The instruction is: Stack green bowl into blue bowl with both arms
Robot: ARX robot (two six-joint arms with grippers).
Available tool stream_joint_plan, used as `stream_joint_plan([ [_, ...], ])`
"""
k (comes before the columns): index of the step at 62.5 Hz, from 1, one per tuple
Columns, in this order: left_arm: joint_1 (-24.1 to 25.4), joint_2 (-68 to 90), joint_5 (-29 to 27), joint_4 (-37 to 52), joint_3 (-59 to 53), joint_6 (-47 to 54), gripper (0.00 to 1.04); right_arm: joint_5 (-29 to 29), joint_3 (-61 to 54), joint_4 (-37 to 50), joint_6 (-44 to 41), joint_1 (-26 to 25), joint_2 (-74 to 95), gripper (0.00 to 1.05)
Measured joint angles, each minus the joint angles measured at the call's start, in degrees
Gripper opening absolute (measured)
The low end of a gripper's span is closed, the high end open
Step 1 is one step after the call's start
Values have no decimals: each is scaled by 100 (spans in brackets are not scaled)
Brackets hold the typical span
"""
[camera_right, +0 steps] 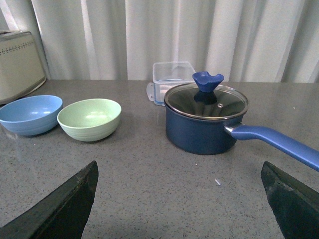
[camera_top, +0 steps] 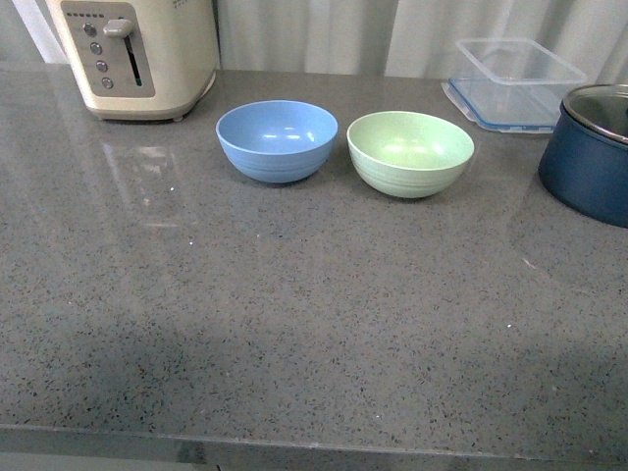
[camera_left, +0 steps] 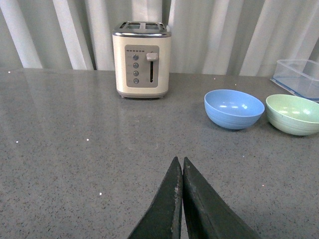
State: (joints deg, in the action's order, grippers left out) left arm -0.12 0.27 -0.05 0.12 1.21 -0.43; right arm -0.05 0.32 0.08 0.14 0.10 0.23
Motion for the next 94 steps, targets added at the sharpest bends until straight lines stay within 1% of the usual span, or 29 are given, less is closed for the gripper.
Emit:
stream_joint_plan([
  [6,0,0,2,-9,0,2,4,0,0,0,0,0,0,95],
  [8,0,-2,2,-9,0,-4,5,0,0,0,0,0,0,95],
  [12,0,-4,4,-9,0,0,17,0,0,0,0,0,0,95],
  [14,0,-4,2,-9,0,0,26,0,0,0,-2,0,0,95],
  [17,0,-4,2,-9,0,0,37,24,4,-17,0,2,15,95],
  [19,0,-4,-4,-9,0,0,43,391,407,-942,173,129,487,95],
  [20,0,-4,2,-9,0,2,46,498,555,-1228,249,168,697,95],
  [22,0,-4,-9,-9,0,0,51,833,1172,-2262,424,295,1687,95],
  [24,0,-4,-2,-9,0,2,57,918,1585,-2826,520,367,2402,95],
  [27,0,-9,4,-9,0,2,64,946,2081,-3246,634,459,3305,95],
  [32,0,-7,4,-9,0,2,76,960,2837,-3222,752,636,4662,95],
  [36,0,-9,4,-9,0,0,85,951,3381,-3115,824,758,5464,95],
  [39,2,-9,0,-9,0,0,94,949,3768,-3106,870,859,5956,95],
  [42,0,-9,-2,-9,0,4,100,881,4336,-3084,949,977,6642,95],
  [47,0,-9,0,-9,0,11,97,796,5058,-3080,1012,1121,7394,95],
  [58,0,-9,2,-9,0,13,98,748,6459,-3143,1110,1290,8666,95],
  [75,0,-9,2,-9,0,13,98,649,8190,-3375,1187,1438,10277,95],
  [94,0,-9,2,-9,2,13,98,577,9403,-3464,981,1375,11407,95],
])
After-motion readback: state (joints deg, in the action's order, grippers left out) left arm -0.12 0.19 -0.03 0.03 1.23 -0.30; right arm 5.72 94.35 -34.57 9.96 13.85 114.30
